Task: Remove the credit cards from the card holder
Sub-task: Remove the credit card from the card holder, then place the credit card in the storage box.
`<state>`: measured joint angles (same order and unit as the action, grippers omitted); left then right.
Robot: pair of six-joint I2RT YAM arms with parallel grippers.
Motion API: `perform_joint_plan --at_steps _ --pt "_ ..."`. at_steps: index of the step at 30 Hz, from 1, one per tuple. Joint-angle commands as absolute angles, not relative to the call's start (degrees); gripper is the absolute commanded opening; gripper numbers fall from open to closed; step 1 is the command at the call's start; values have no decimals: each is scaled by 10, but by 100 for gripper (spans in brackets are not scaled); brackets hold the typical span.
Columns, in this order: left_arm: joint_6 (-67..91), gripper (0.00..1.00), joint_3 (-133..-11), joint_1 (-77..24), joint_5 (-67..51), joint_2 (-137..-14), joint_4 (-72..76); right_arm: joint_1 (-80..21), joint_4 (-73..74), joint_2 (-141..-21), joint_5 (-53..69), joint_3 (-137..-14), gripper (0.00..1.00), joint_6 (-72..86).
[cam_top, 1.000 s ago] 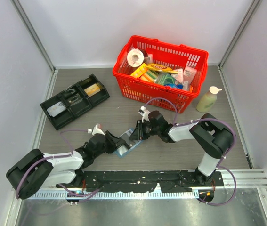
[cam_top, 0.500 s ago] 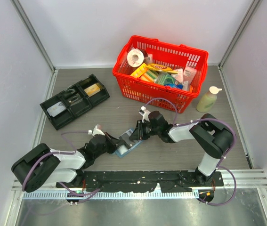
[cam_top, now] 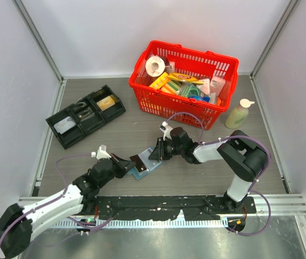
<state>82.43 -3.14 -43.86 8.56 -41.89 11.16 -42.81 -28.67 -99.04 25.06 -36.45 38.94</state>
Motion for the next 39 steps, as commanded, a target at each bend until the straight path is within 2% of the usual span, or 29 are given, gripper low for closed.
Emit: perform_joint_plan --at_steps 1,8,13,16,20,26,34,39 --pt "822 0 -23 -439 131 -317 -59 -417 -236 -996 211 -356 21 370" --pt "767 0 -55 -439 131 -167 -166 -417 -193 -948 226 -384 23 341" --pt "679 0 -106 -439 110 -139 -171 -417 -106 -861 232 -428 40 281" --pt "615 0 -150 -439 78 -171 -155 -417 -41 -788 237 -452 51 217" --pt "513 0 -213 -439 14 -238 -128 -417 65 -713 268 -510 61 113" --pt "355 0 -327 -439 -145 -349 -133 -417 188 -658 365 -593 63 -26" --pt "206 0 -445 -439 -292 -452 -190 -422 271 -695 498 -653 63 -129" --pt "142 0 -504 -439 -346 -504 -244 -423 282 -712 529 -669 60 -159"
